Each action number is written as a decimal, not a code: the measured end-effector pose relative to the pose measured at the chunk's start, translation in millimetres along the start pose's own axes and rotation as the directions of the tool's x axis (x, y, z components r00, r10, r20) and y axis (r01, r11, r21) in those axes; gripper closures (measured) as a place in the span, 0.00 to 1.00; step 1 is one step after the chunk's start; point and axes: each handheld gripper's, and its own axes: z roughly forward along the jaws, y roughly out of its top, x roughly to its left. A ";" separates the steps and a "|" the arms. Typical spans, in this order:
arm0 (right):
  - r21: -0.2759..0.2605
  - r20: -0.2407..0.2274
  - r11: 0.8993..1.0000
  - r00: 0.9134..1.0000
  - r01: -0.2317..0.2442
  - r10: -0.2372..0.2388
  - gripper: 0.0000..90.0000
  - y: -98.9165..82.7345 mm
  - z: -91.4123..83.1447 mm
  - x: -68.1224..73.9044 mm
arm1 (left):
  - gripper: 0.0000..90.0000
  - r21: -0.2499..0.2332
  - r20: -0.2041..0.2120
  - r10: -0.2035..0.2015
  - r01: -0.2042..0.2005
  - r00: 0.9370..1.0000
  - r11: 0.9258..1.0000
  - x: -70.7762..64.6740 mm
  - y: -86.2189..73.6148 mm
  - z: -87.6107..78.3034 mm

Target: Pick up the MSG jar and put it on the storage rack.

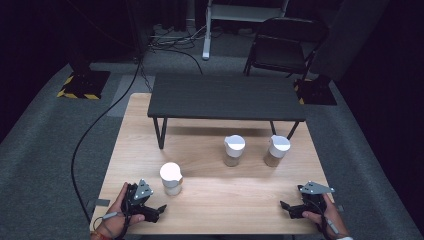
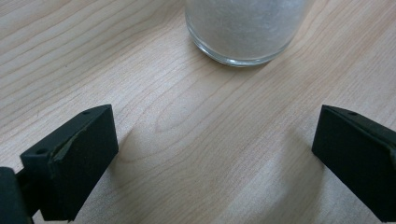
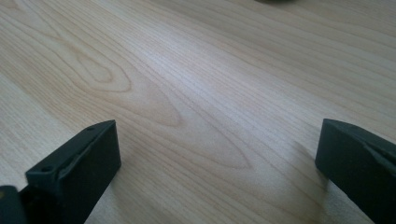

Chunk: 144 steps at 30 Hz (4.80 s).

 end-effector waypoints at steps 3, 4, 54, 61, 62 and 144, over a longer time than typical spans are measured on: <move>0.000 0.000 1.000 1.000 0.000 0.000 0.00 0.0 0.0 0.1 | 0.00 0.000 0.000 0.000 0.000 1.000 1.000 -0.1 0.0 0.0; 0.000 0.002 1.000 1.000 -0.002 0.002 0.00 0.0 0.0 0.5 | 0.00 0.000 -0.001 -0.001 0.001 1.000 1.000 -0.2 -0.1 -0.1; 0.000 0.006 1.000 1.000 -0.006 0.006 0.00 0.1 0.1 1.3 | 0.03 -0.145 -0.066 -0.053 0.043 0.996 0.989 -24.2 -5.0 -26.0; 0.000 0.007 1.000 1.000 -0.007 0.007 0.00 0.1 0.2 1.6 | 0.02 -0.164 -0.069 -0.049 0.037 0.996 0.986 -27.4 -3.3 -26.6; 0.000 0.008 1.000 1.000 -0.007 0.007 0.00 0.1 0.2 1.6 | 0.03 -0.167 -0.069 -0.047 0.035 0.997 0.985 -27.7 -3.2 -26.6; -0.001 0.008 1.000 1.000 -0.007 0.007 0.00 0.2 0.4 1.5 | 0.17 -0.179 0.020 -0.058 0.061 0.998 0.982 -6.7 41.1 13.0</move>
